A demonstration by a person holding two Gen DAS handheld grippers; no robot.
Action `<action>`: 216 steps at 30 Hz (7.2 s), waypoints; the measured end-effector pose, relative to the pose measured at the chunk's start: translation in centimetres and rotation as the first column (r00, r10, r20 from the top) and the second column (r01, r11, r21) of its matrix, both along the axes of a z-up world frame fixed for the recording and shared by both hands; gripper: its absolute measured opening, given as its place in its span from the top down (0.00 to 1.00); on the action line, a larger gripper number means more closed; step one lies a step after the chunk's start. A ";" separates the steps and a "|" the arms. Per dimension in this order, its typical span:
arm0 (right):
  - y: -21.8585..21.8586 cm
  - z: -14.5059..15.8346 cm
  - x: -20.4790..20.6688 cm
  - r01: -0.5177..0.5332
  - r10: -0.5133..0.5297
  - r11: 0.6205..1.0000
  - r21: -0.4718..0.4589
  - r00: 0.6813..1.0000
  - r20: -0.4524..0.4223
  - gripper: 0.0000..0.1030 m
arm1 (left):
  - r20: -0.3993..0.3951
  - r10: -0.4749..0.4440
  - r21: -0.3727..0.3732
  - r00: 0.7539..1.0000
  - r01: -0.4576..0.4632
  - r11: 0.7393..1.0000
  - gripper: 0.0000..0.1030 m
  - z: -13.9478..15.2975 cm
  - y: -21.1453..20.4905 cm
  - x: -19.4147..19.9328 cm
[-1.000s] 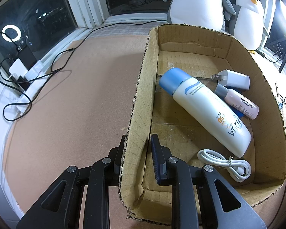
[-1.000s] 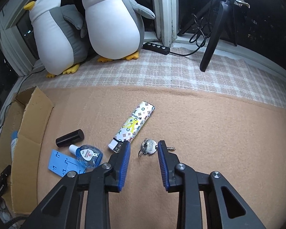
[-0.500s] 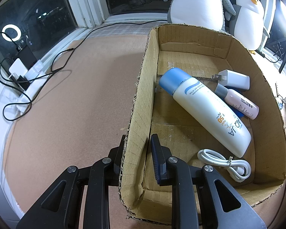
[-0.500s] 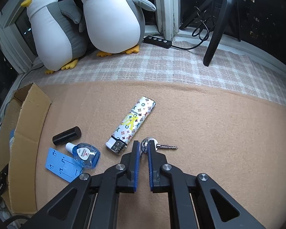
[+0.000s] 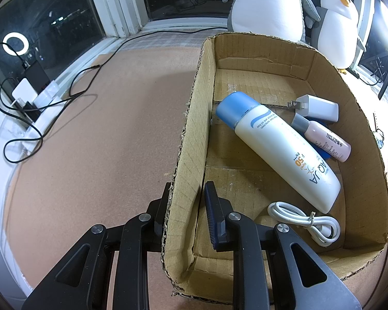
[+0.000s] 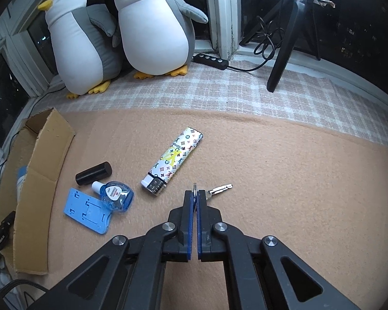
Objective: Organize rigid objects
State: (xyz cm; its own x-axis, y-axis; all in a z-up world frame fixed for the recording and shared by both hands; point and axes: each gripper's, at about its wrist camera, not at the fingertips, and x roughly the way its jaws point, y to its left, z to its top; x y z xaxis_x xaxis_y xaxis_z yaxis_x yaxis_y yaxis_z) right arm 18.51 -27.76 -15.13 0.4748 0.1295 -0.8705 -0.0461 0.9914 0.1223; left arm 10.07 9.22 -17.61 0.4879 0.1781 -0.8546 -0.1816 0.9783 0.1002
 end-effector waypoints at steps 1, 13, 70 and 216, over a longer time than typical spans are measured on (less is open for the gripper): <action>-0.1 0.2 -0.2 -0.001 0.001 1.000 -0.001 1.000 0.004 0.98 | 0.000 0.000 0.000 1.000 0.000 1.000 0.80 0.0 0.0 0.0; 2.5 4.2 -2.4 -0.081 0.078 0.996 0.040 0.995 0.068 0.98 | 0.000 0.000 -0.001 1.000 0.000 1.000 0.80 0.0 0.0 0.0; 24.2 4.8 -4.3 -0.471 0.467 0.881 0.037 0.880 0.084 0.42 | 0.011 0.001 -0.033 1.000 0.000 0.999 0.80 0.0 0.5 -0.2; 21.8 4.3 -6.7 -0.518 0.517 0.855 -0.004 0.853 0.064 0.52 | 0.005 0.004 -0.045 1.000 -0.004 0.999 0.80 0.0 0.8 -0.1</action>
